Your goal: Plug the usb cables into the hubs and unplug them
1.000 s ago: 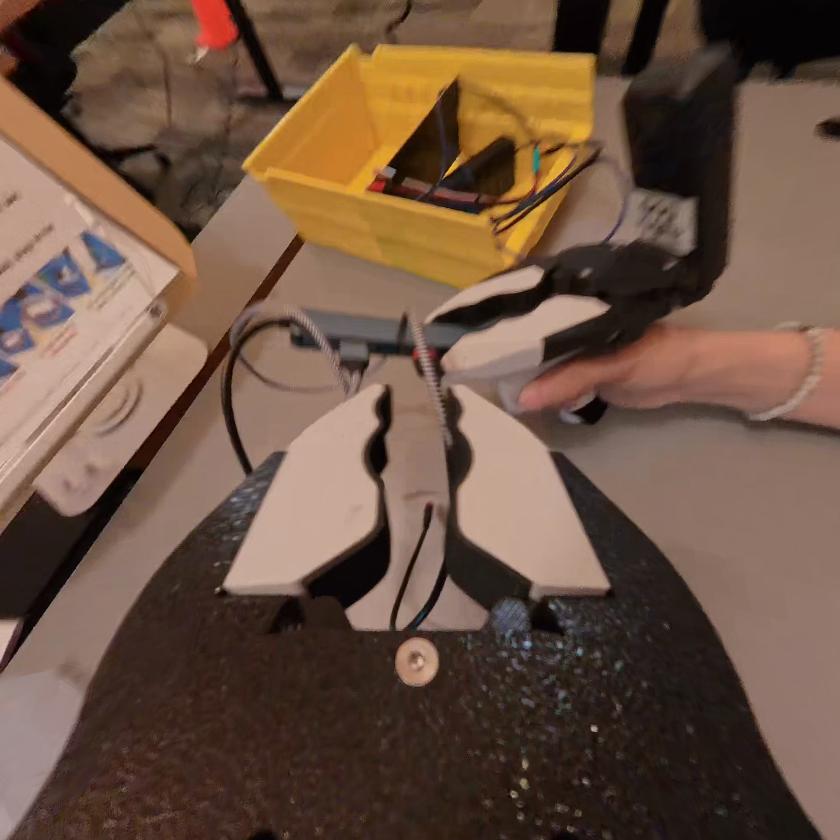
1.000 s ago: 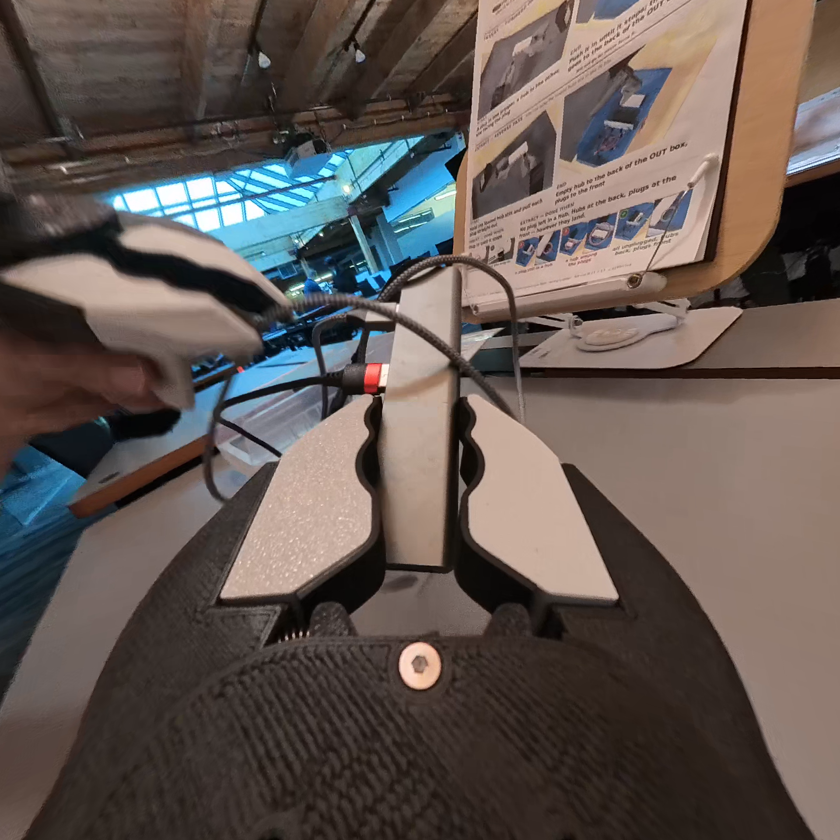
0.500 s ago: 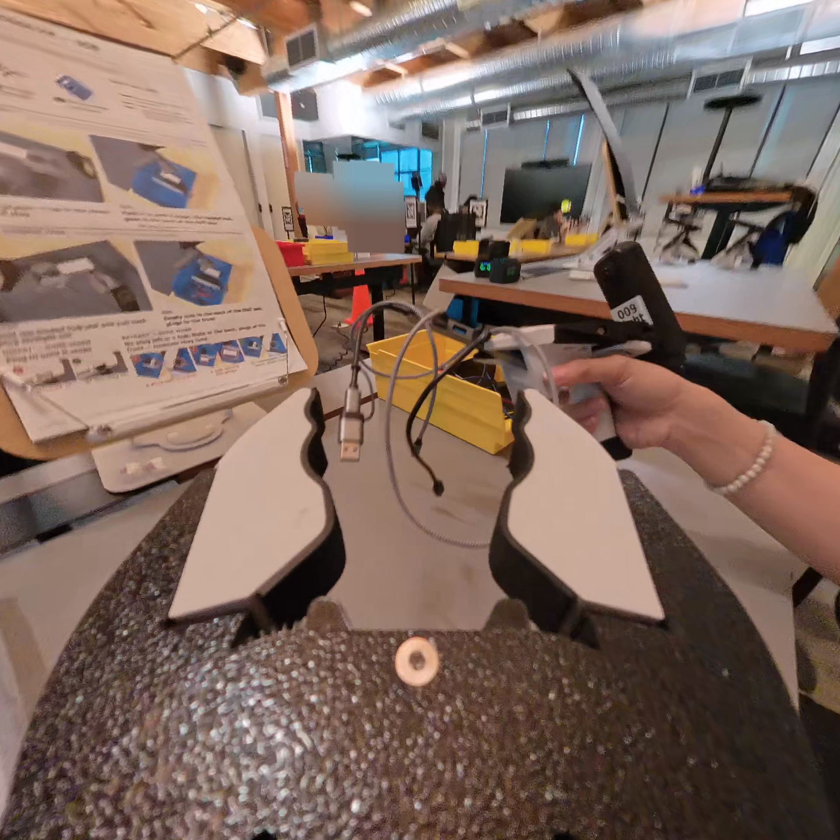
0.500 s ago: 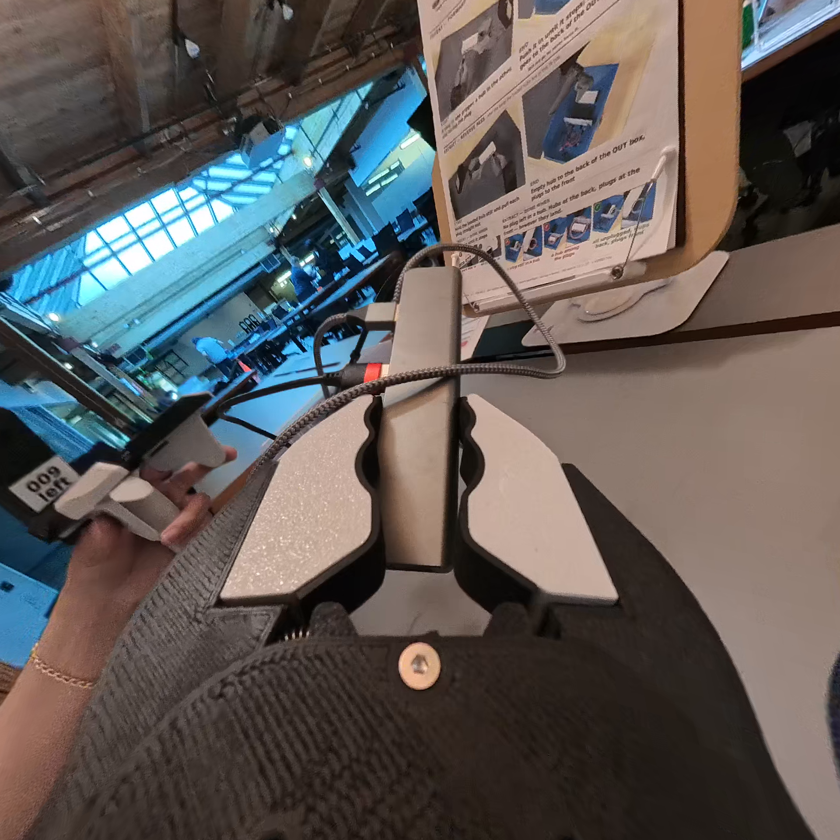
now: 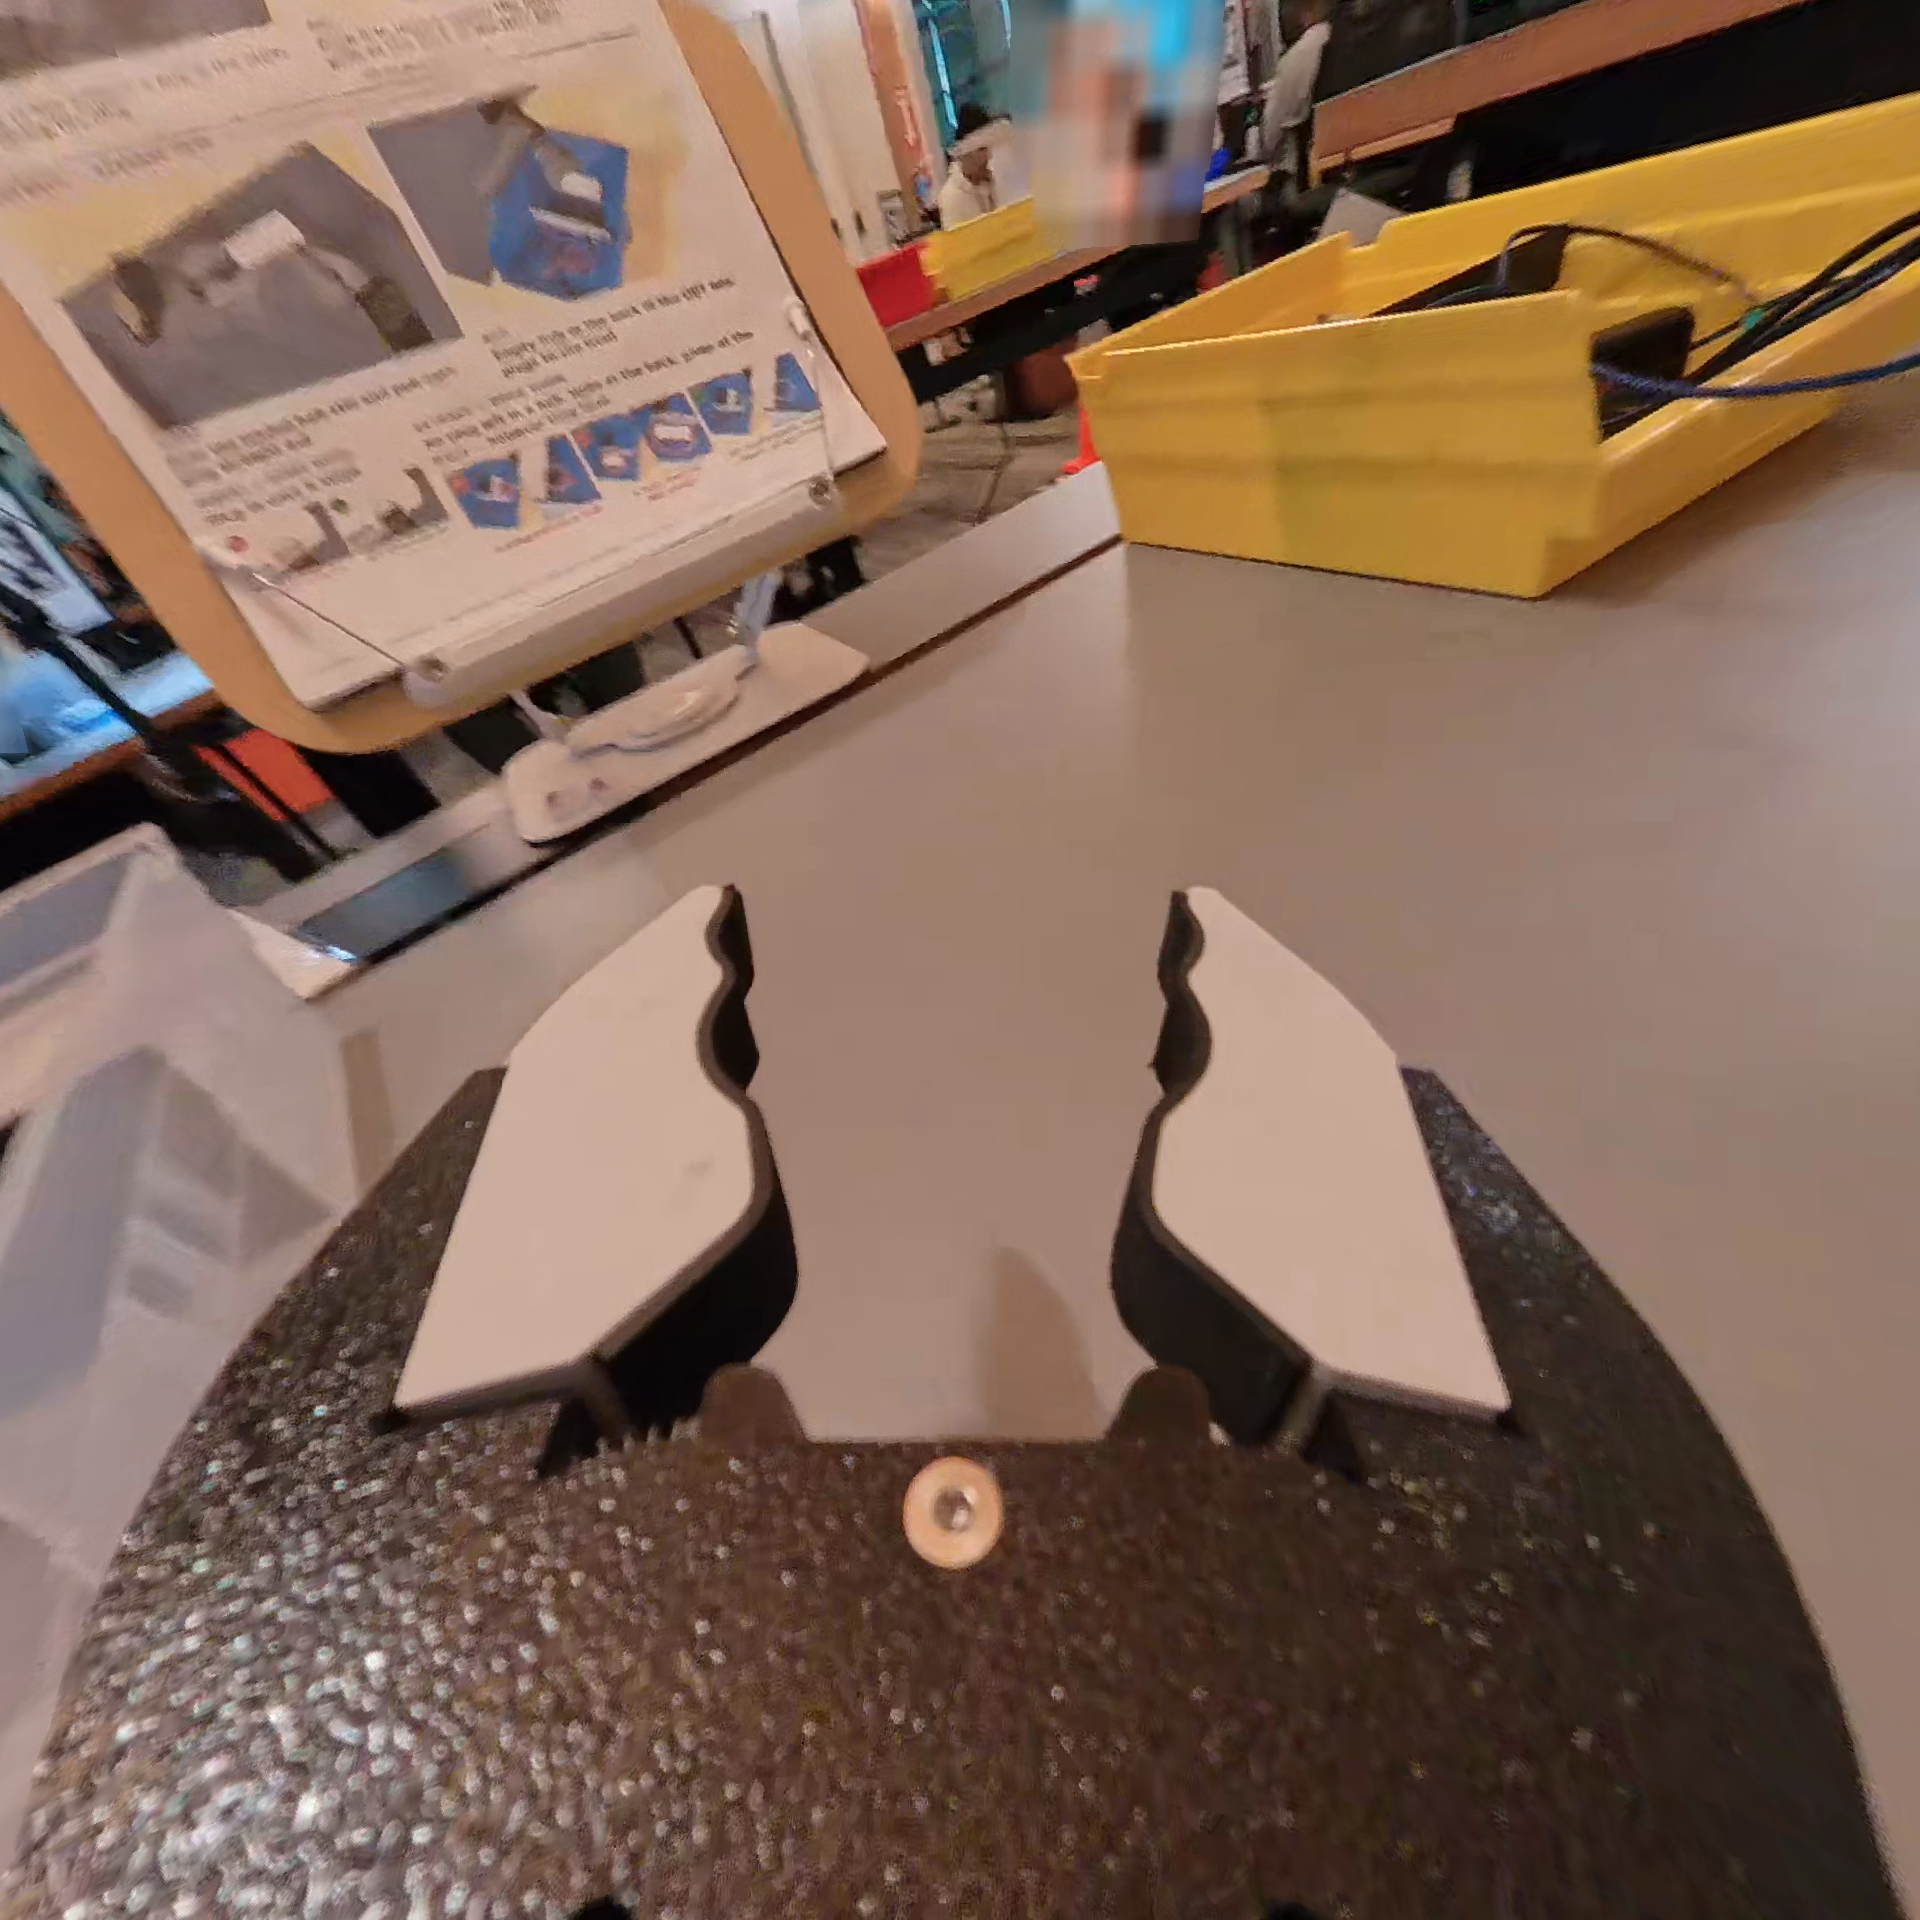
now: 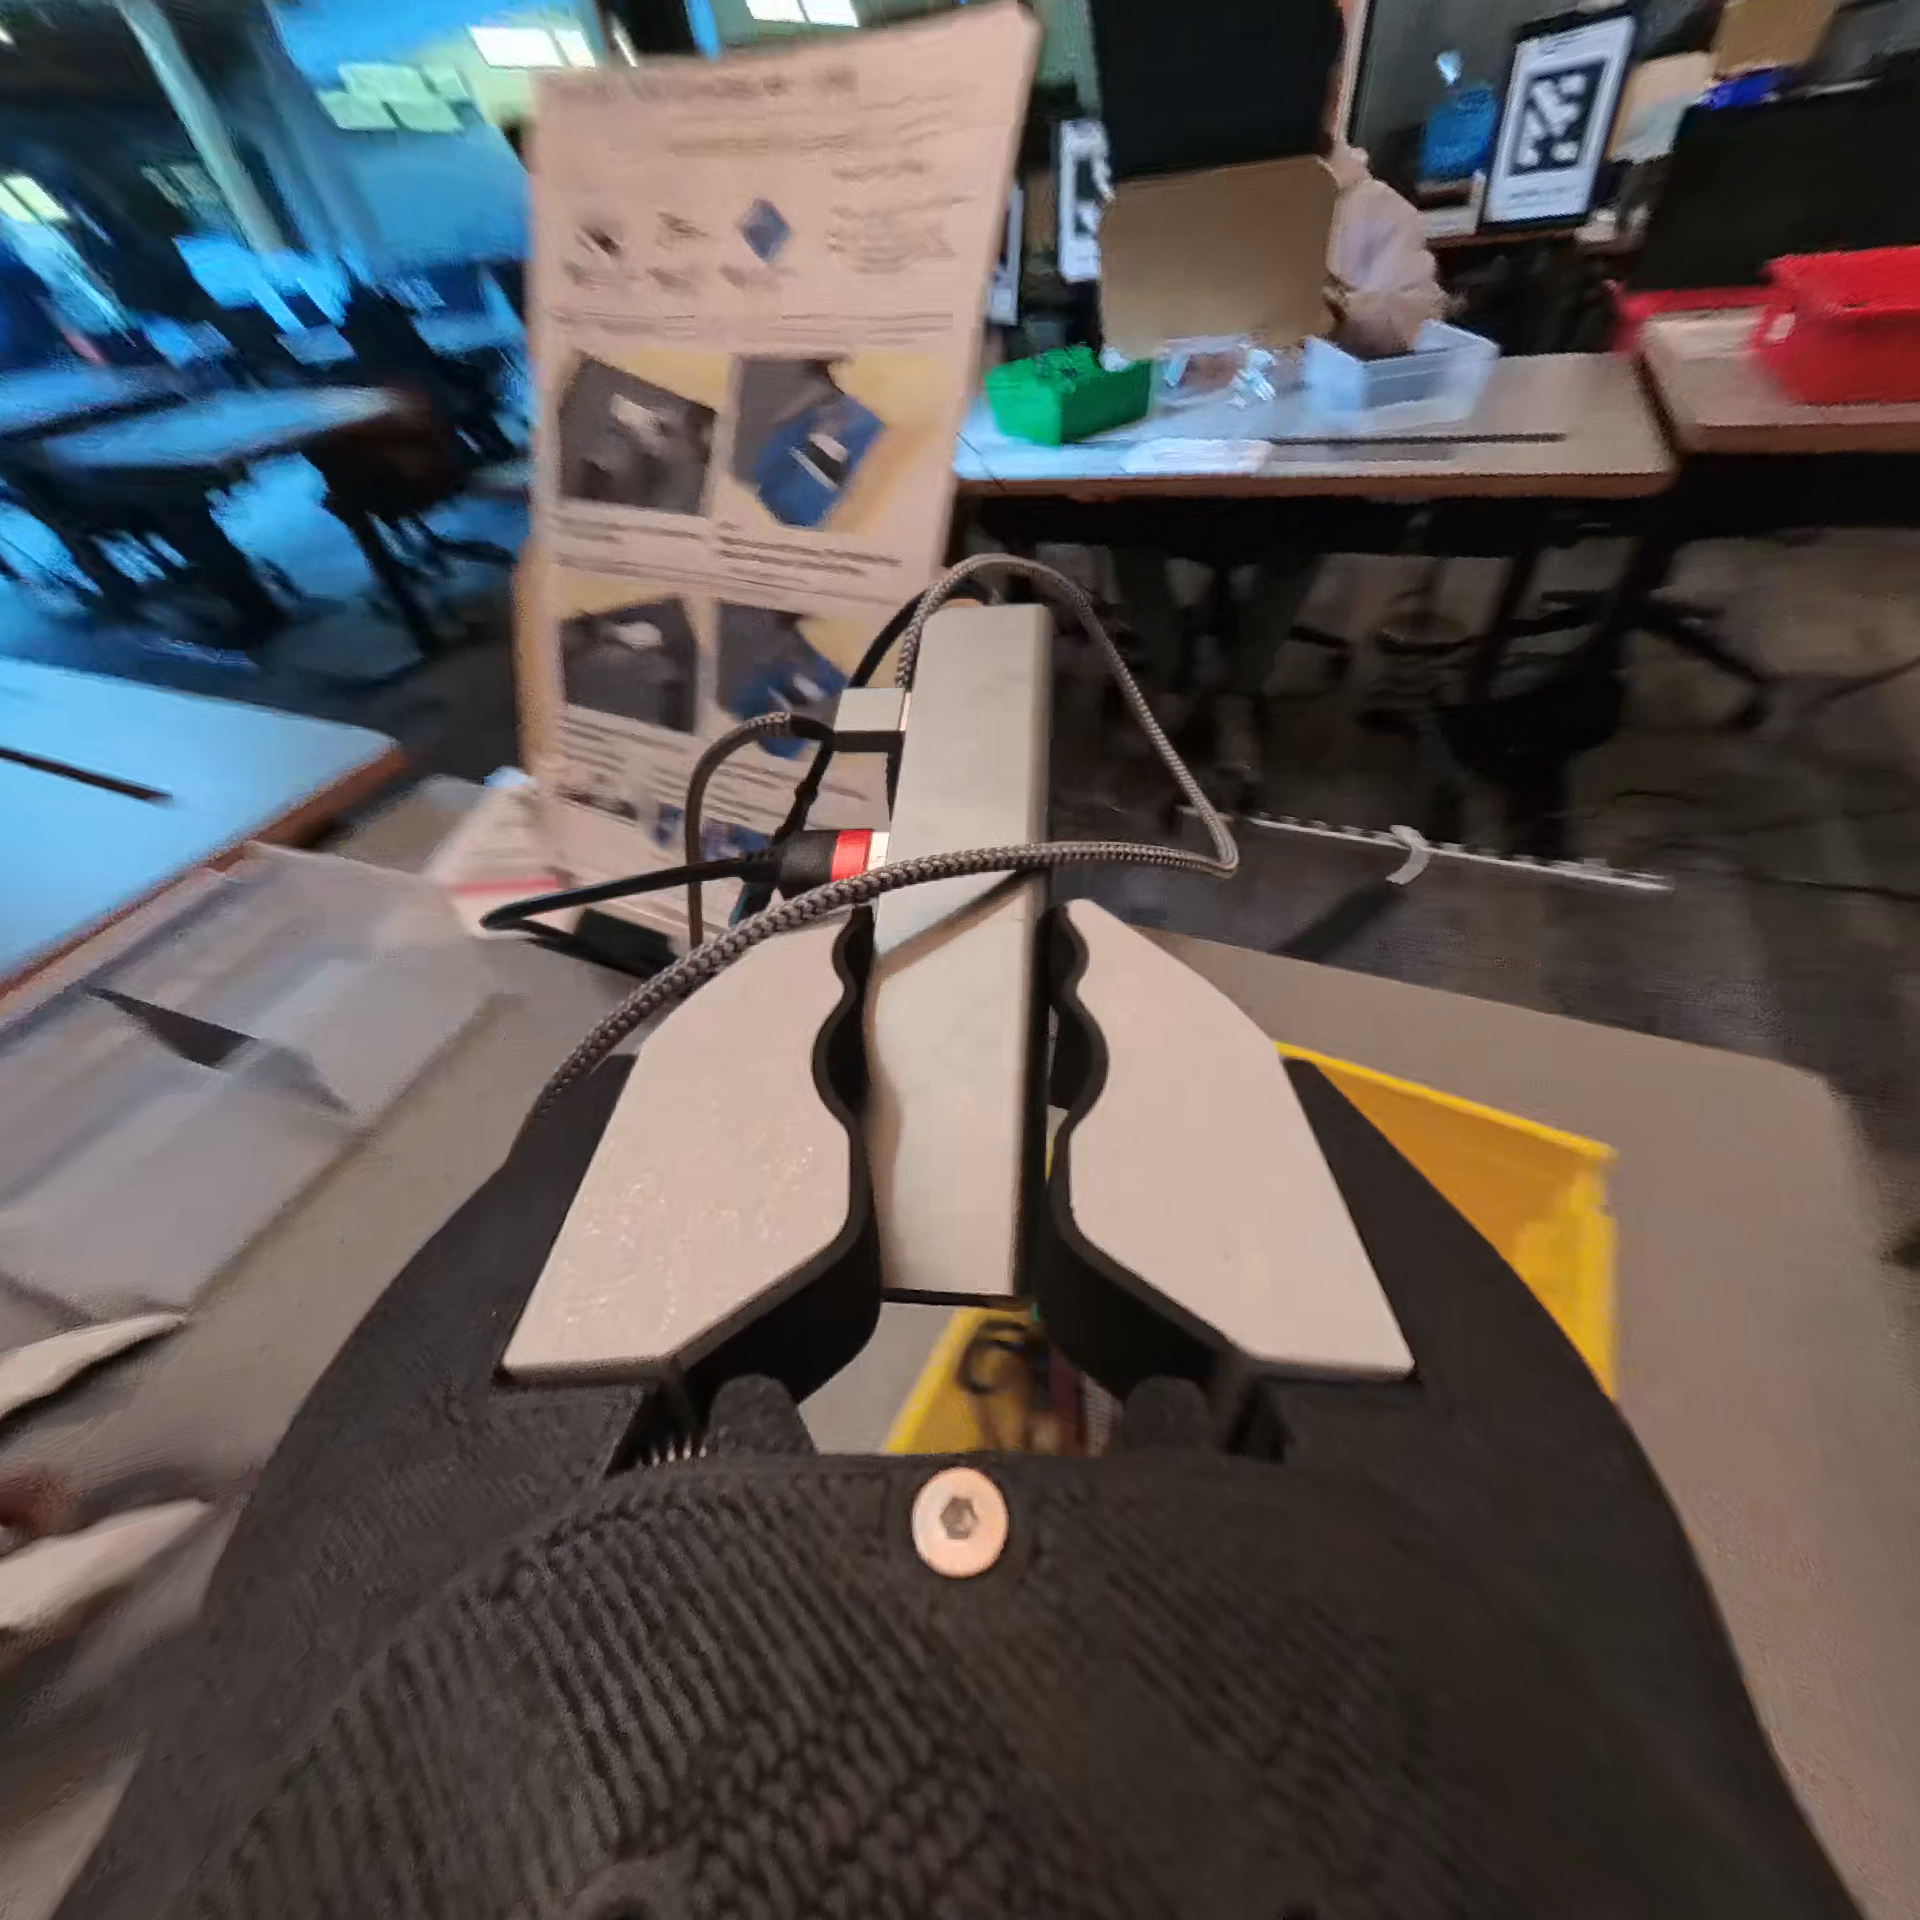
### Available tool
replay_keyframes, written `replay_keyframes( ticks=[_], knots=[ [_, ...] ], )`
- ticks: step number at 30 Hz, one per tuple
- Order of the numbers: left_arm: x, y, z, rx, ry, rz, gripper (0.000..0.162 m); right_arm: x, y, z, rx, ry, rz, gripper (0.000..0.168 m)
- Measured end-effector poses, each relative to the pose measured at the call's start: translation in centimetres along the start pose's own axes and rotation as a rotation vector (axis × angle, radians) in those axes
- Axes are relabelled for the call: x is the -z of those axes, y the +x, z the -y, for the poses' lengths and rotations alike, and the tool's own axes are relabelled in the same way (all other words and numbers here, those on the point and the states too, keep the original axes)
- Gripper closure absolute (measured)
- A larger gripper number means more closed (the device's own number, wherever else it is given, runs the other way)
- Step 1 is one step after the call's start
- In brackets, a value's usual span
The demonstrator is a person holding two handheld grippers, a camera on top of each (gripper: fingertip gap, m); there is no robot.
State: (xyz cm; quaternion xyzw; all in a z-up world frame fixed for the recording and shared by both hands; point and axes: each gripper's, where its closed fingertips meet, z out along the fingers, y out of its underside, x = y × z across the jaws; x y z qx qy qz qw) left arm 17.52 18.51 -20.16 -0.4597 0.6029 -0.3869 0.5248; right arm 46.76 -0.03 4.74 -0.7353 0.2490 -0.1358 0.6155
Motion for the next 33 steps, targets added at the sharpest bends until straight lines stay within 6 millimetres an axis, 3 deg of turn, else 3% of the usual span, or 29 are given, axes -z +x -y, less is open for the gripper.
replay_keyframes(
  ticks=[3, 5, 11, 16, 19, 21, 24, 27, 29, 33],
  knots=[
    [0.2, -0.8, 0.8, -0.128, 0.080, 0.115, 0.101, -0.8, 3.9, 0.0, 0.203, -0.113, -0.053, 0.136],
    [0.7, -1.4, 1.4, -0.192, 0.135, 0.190, 0.106, -1.5, 6.3, -1.1, 0.343, -0.221, -0.085, 0.136],
    [1.2, -1.9, 1.5, -0.196, 0.156, 0.224, 0.108, -4.9, 12.2, -7.6, 0.654, -0.520, -0.185, 0.135],
    [1.1, -1.8, 1.5, -0.200, 0.153, 0.218, 0.111, -7.6, 13.5, -14.4, 0.974, -0.822, -0.174, 0.135],
    [1.0, -1.7, 1.4, -0.211, 0.146, 0.213, 0.112, -8.7, 12.8, -18.4, 1.004, -0.980, -0.090, 0.135],
    [1.0, -1.7, 1.4, -0.208, 0.144, 0.211, 0.112, -9.2, 14.0, -20.0, 1.053, -1.055, -0.147, 0.135],
    [1.1, -1.8, 1.5, -0.197, 0.151, 0.208, 0.112, -9.6, 14.6, -21.1, 1.066, -1.079, -0.168, 0.135],
    [1.0, -1.7, 1.4, -0.195, 0.146, 0.201, 0.112, -9.2, 15.5, -19.5, 1.097, -1.041, -0.199, 0.124],
    [1.0, -1.6, 1.4, -0.199, 0.143, 0.196, 0.112, -7.8, 16.7, -17.9, 1.070, -1.051, -0.243, 0.107],
    [0.9, -1.5, 1.3, -0.200, 0.137, 0.189, 0.112, -4.1, 17.6, -15.8, 0.835, -0.989, -0.257, 0.092]
  ],
)
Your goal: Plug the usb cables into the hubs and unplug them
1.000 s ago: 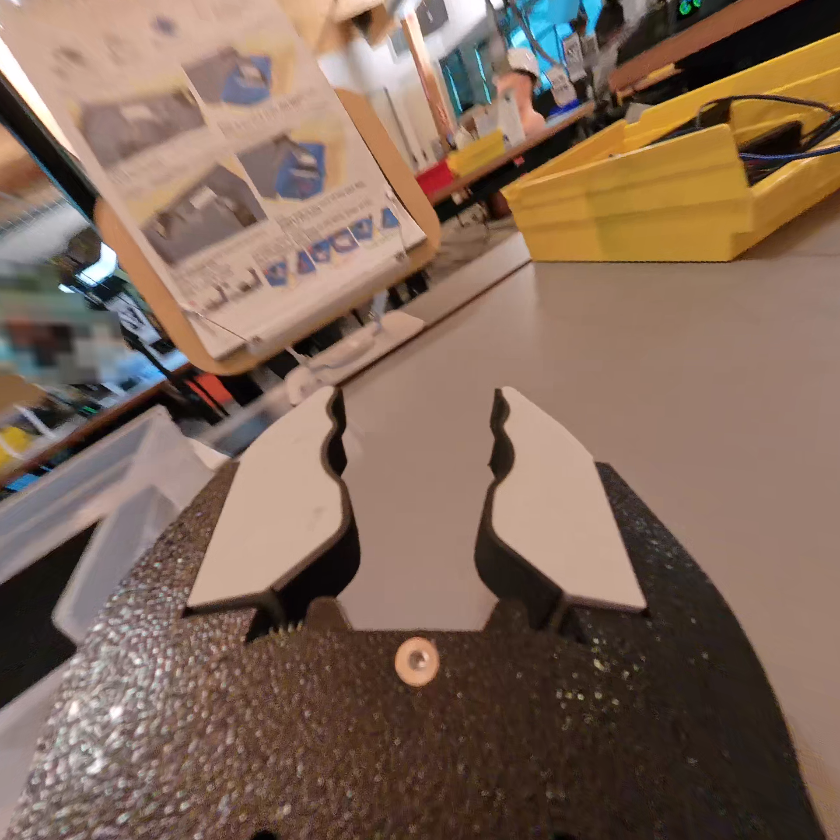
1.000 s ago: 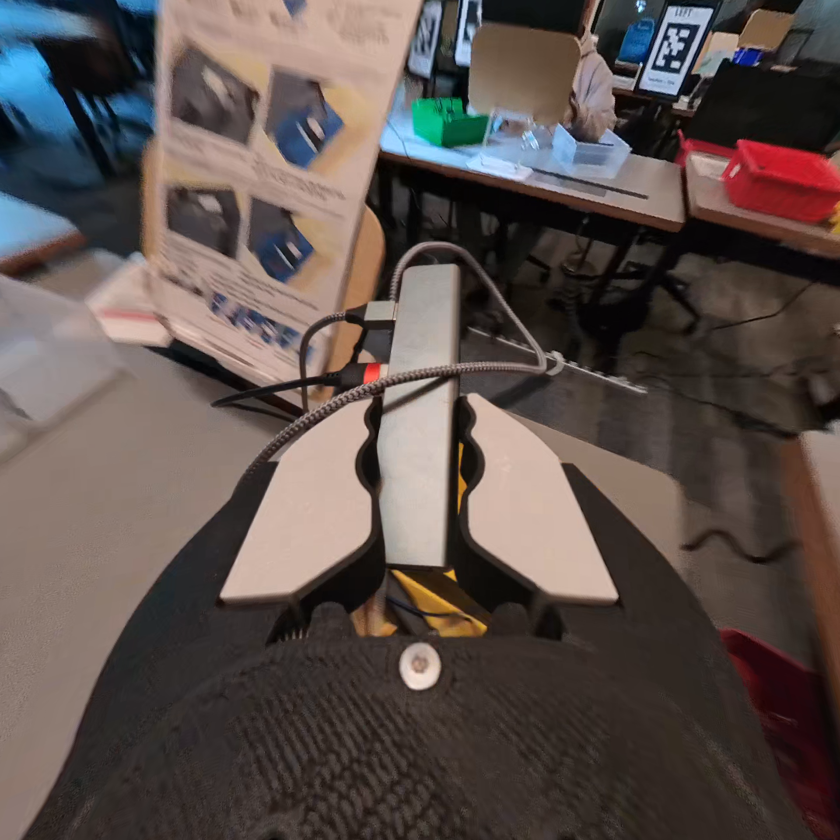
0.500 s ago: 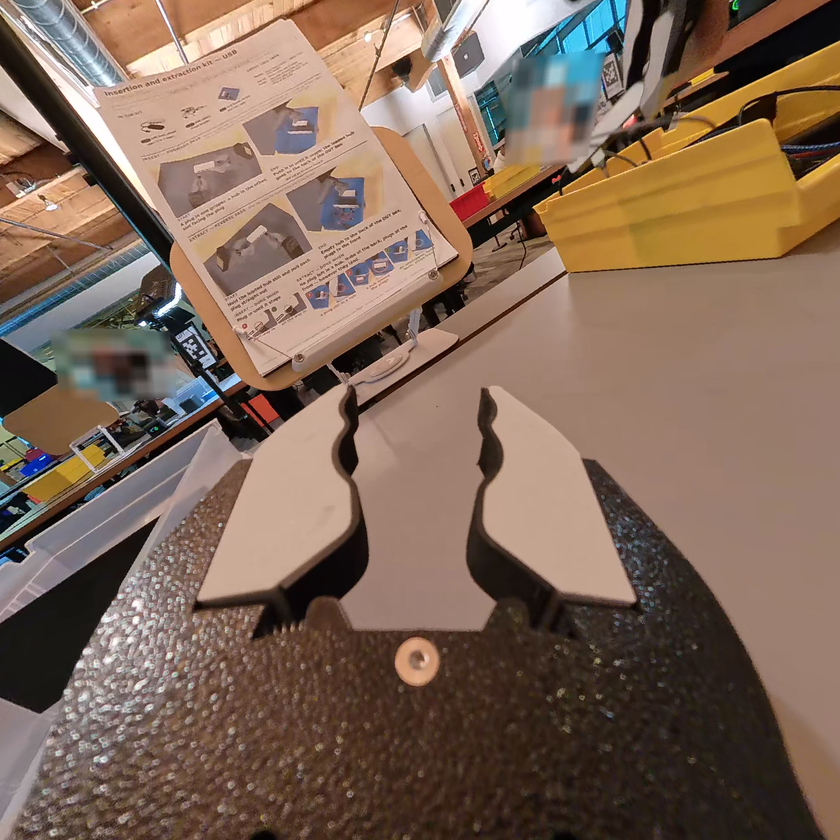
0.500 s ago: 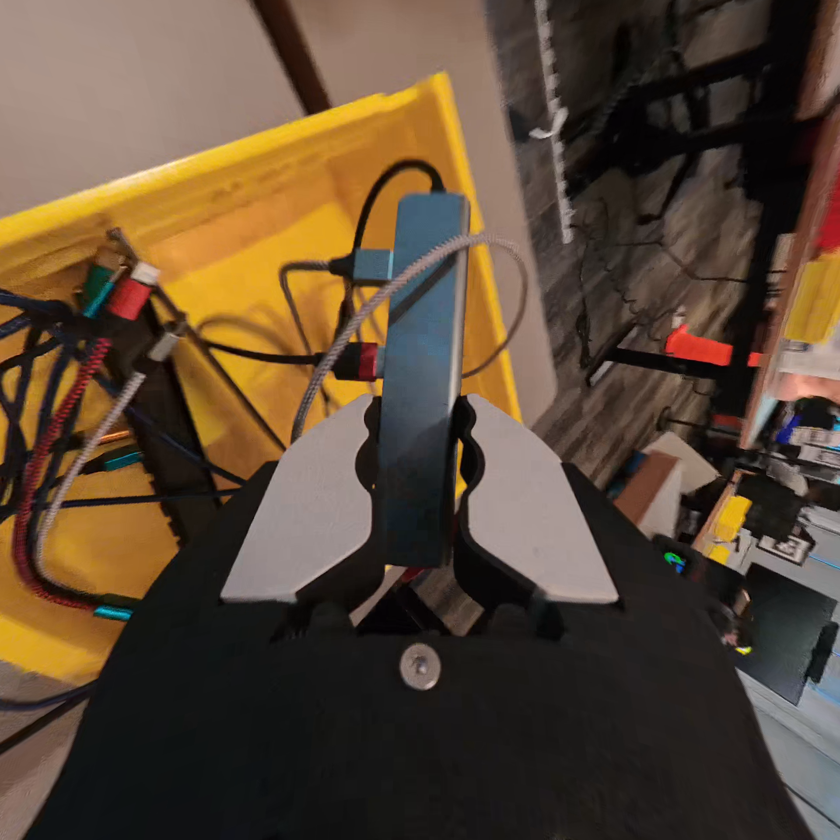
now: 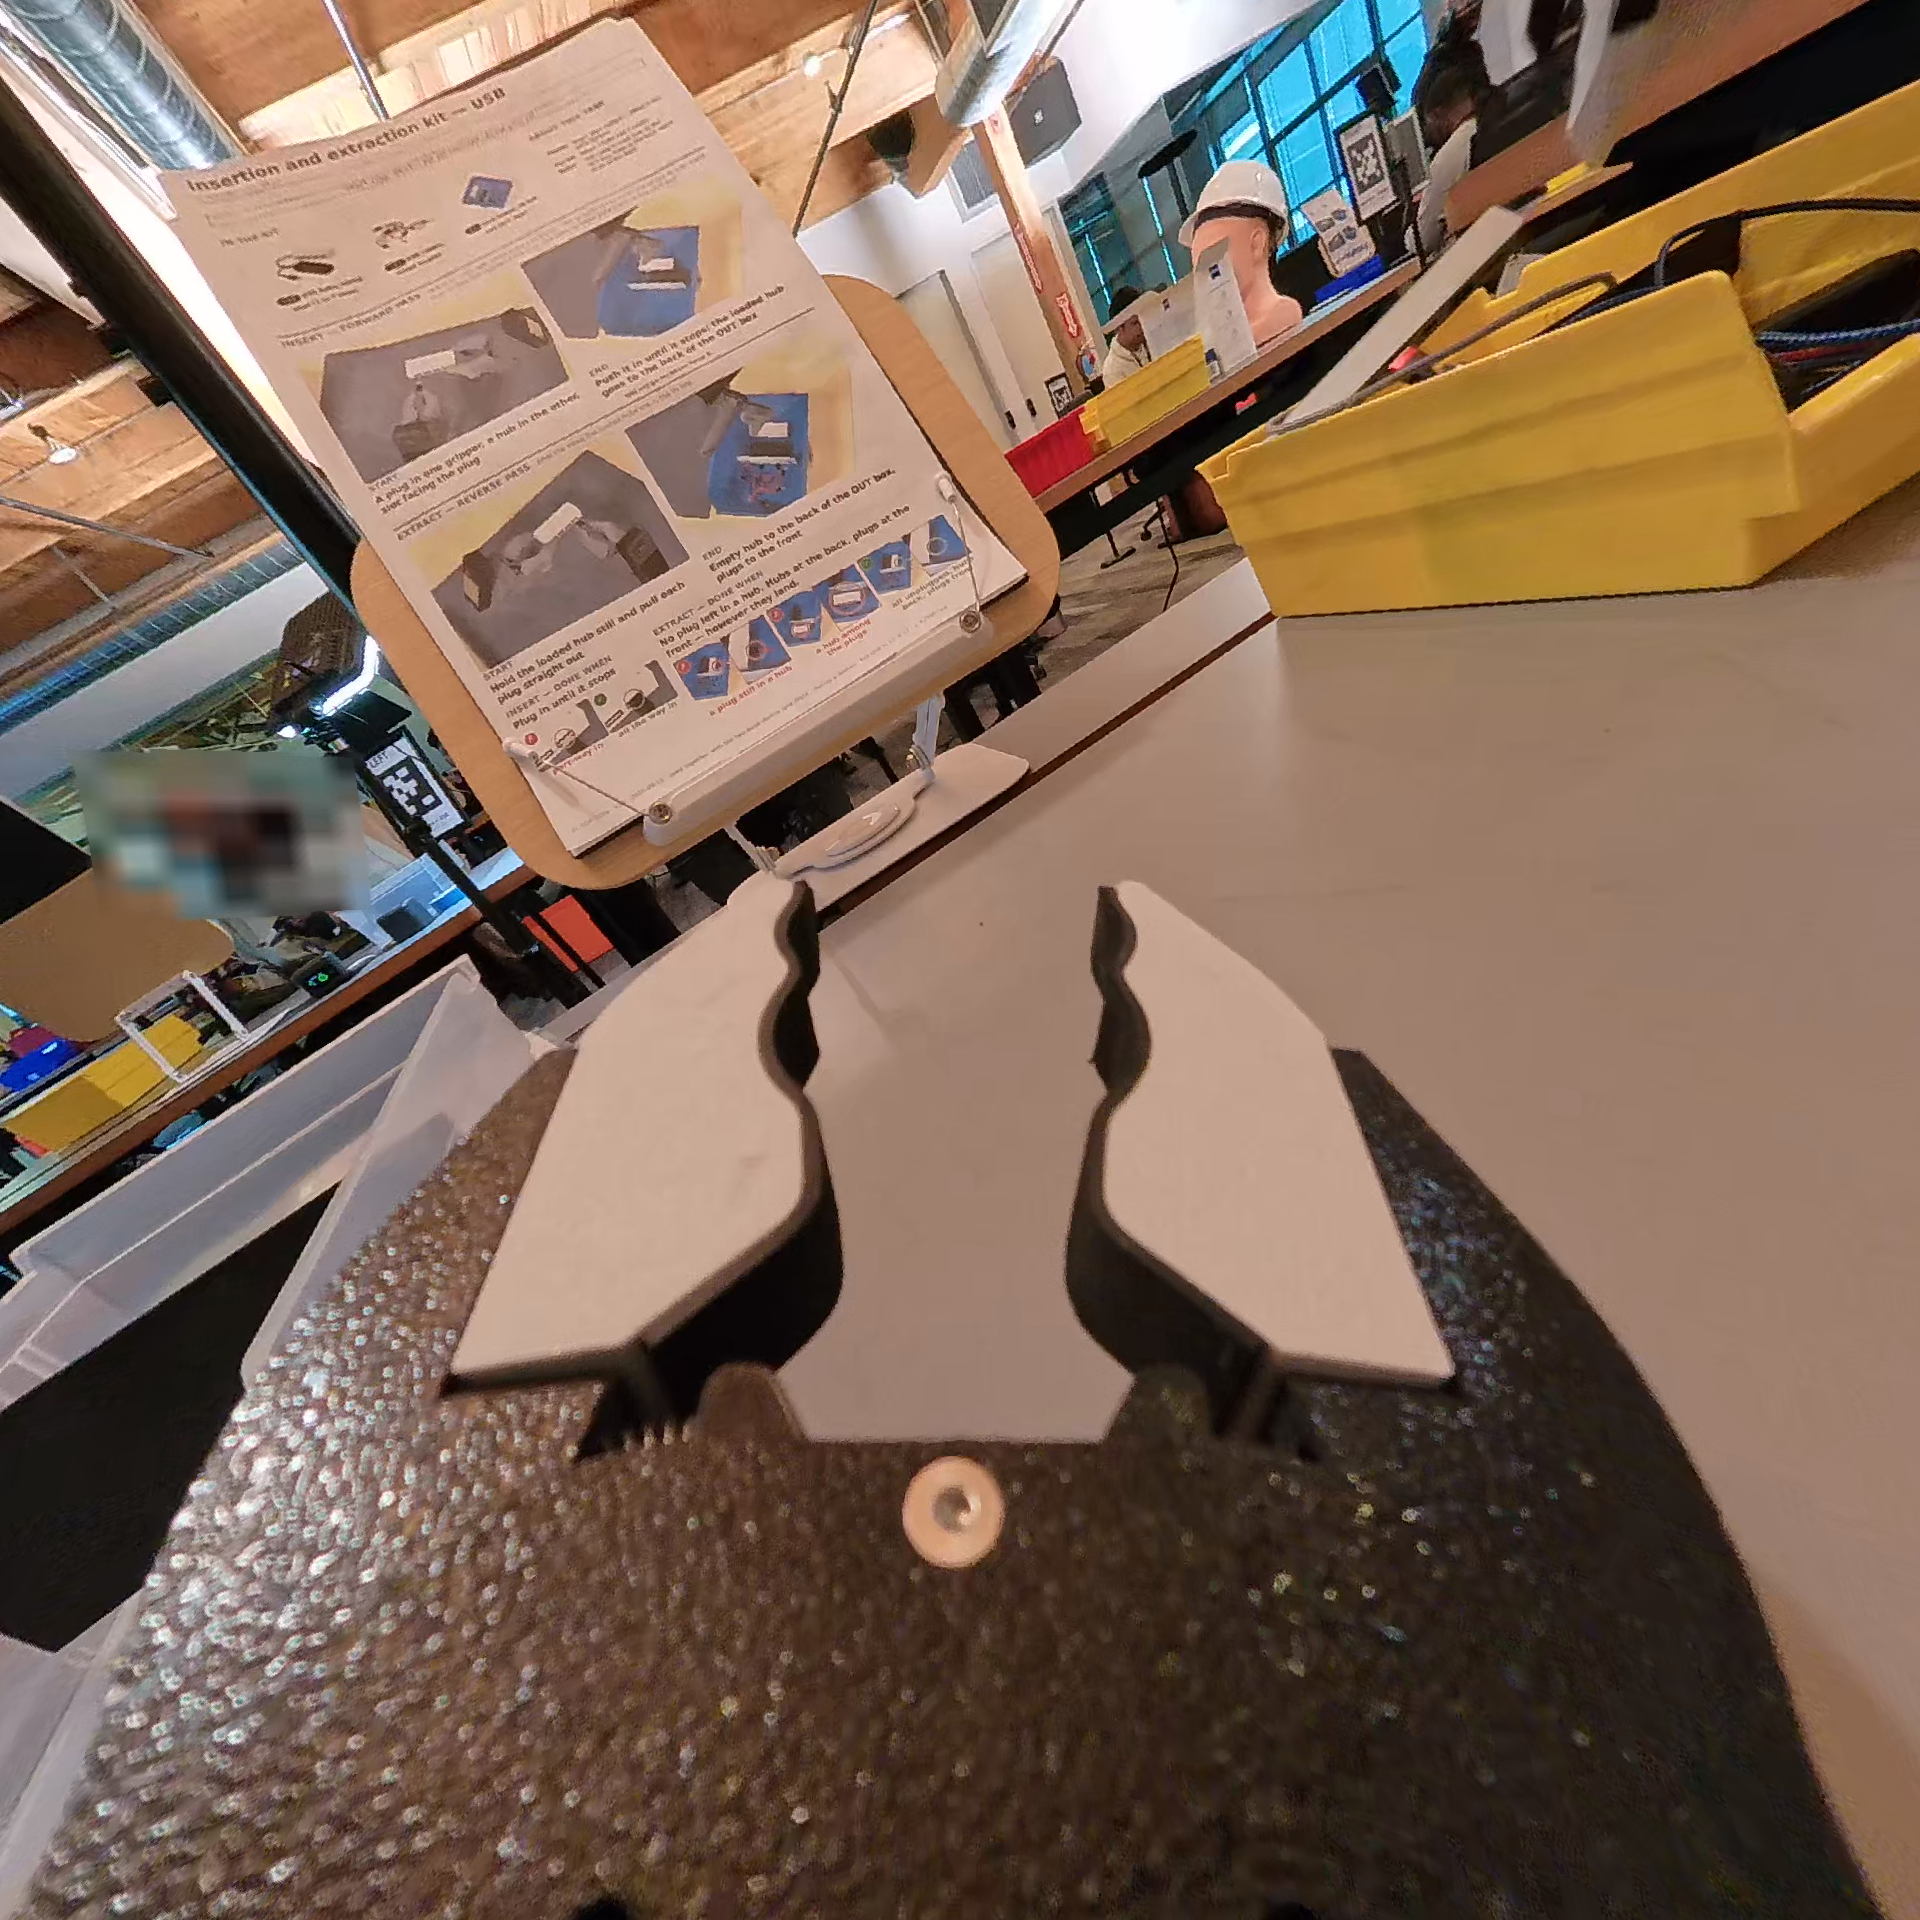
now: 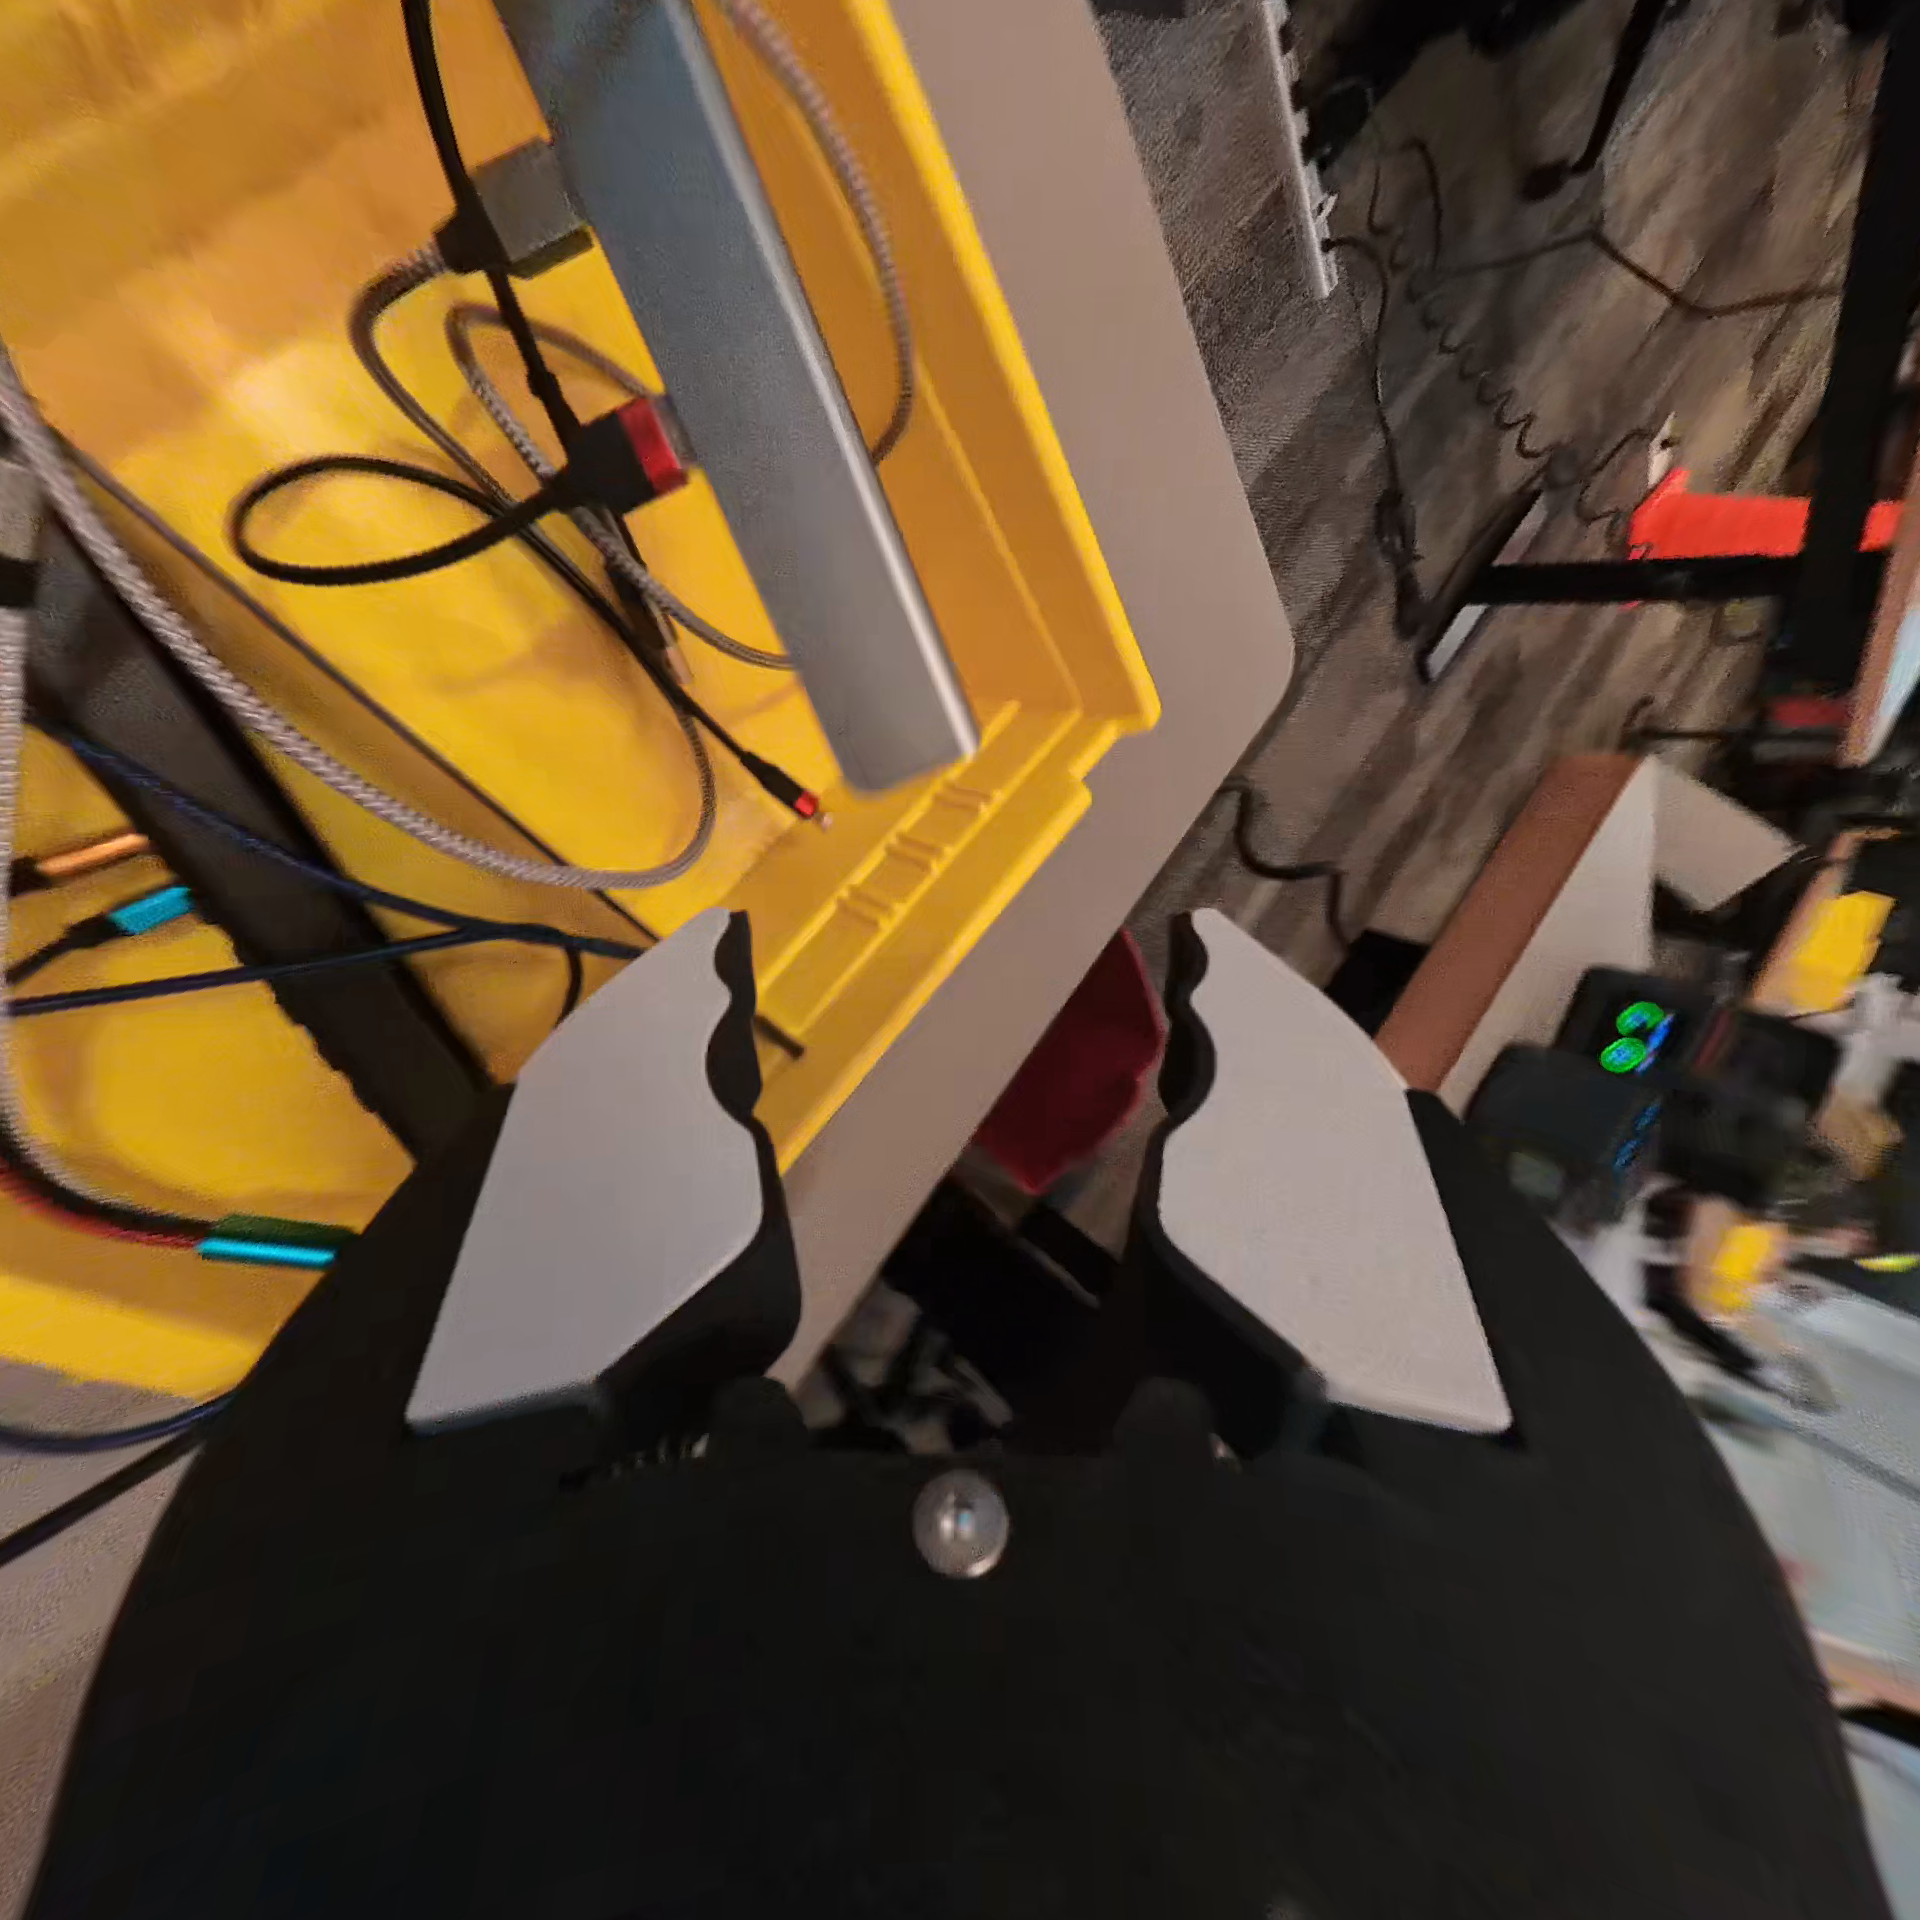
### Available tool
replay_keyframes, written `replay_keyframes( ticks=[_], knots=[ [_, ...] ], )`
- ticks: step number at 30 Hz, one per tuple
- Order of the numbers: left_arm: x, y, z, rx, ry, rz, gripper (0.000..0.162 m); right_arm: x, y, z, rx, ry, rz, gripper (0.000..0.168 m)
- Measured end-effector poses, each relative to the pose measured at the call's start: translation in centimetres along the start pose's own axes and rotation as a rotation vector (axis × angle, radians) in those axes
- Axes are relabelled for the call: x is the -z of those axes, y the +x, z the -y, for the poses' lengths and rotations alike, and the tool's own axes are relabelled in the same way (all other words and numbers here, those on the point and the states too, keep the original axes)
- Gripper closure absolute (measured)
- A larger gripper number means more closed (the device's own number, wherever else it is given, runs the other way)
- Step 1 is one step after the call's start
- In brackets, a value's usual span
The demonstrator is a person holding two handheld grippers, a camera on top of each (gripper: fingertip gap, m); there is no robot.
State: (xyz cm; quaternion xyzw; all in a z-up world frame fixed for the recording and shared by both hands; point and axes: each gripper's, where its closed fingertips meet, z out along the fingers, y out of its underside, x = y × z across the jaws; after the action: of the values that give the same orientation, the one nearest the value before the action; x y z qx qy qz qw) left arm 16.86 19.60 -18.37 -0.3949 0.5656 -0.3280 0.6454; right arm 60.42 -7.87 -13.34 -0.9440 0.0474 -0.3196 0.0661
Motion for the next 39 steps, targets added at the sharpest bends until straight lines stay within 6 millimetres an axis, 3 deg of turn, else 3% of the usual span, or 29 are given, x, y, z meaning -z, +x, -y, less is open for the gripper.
replay_keyframes(
  ticks=[2, 4, 8, 12, 15, 18, 22, 25, 27, 29, 32, 33, 35, 39],
  knots=[
    [0.0, 0.0, 0.0, 0.001, -0.003, 0.000, 0.112, 2.2, 0.0, -0.8, -0.156, 0.109, 0.015, 0.087],
    [-0.1, 0.1, -0.2, -0.003, -0.014, -0.006, 0.113, 5.0, -1.7, -1.0, -0.350, 0.279, 0.051, 0.087],
    [-0.4, 0.9, -0.6, -0.055, -0.050, -0.029, 0.113, 10.8, -9.0, -1.6, -0.604, 0.642, 0.181, 0.088],
    [-0.9, 2.2, -1.2, -0.111, -0.107, -0.072, 0.113, 13.2, -14.9, -4.2, -0.718, 0.821, 0.153, 0.092],
    [-1.5, 4.7, -1.2, -0.101, -0.162, -0.184, 0.113, 14.3, -16.4, -5.1, -0.814, 0.945, 0.149, 0.094],
    [-2.9, 8.7, 0.7, -0.054, -0.227, -0.358, 0.110, 14.0, -16.6, -6.0, -0.837, 0.945, 0.111, 0.093],
    [-6.1, 13.5, 4.8, 0.097, -0.434, -0.567, 0.092, 14.3, -15.7, -6.4, -0.803, 0.910, 0.026, 0.089],
    [-10.0, 16.5, 10.2, 0.295, -0.433, -0.681, 0.096, 15.1, -15.3, -6.6, -0.749, 0.895, -0.057, 0.089],
    [-13.3, 17.4, 12.2, 0.305, -0.463, -0.684, 0.096, 15.2, -15.2, -7.0, -0.747, 0.857, -0.083, 0.089],
    [-16.6, 18.1, 12.5, 0.270, -0.571, -0.663, 0.090, 15.2, -14.9, -7.6, -0.749, 0.821, -0.115, 0.089],
    [-20.9, 19.5, 12.5, 0.350, -0.705, -0.643, 0.113, 15.5, -14.6, -8.0, -0.749, 0.815, -0.148, 0.088],
    [-21.9, 20.1, 12.1, 0.400, -0.763, -0.636, 0.112, 15.5, -14.5, -8.0, -0.748, 0.813, -0.150, 0.088],
    [-23.1, 21.3, 10.9, 0.476, -0.884, -0.630, 0.103, 15.6, -14.6, -8.1, -0.748, 0.808, -0.149, 0.088],
    [-24.4, 22.6, 7.5, 0.440, -1.035, -0.555, 0.100, 16.0, -14.8, -7.8, -0.725, 0.807, -0.155, 0.088]
  ],
)
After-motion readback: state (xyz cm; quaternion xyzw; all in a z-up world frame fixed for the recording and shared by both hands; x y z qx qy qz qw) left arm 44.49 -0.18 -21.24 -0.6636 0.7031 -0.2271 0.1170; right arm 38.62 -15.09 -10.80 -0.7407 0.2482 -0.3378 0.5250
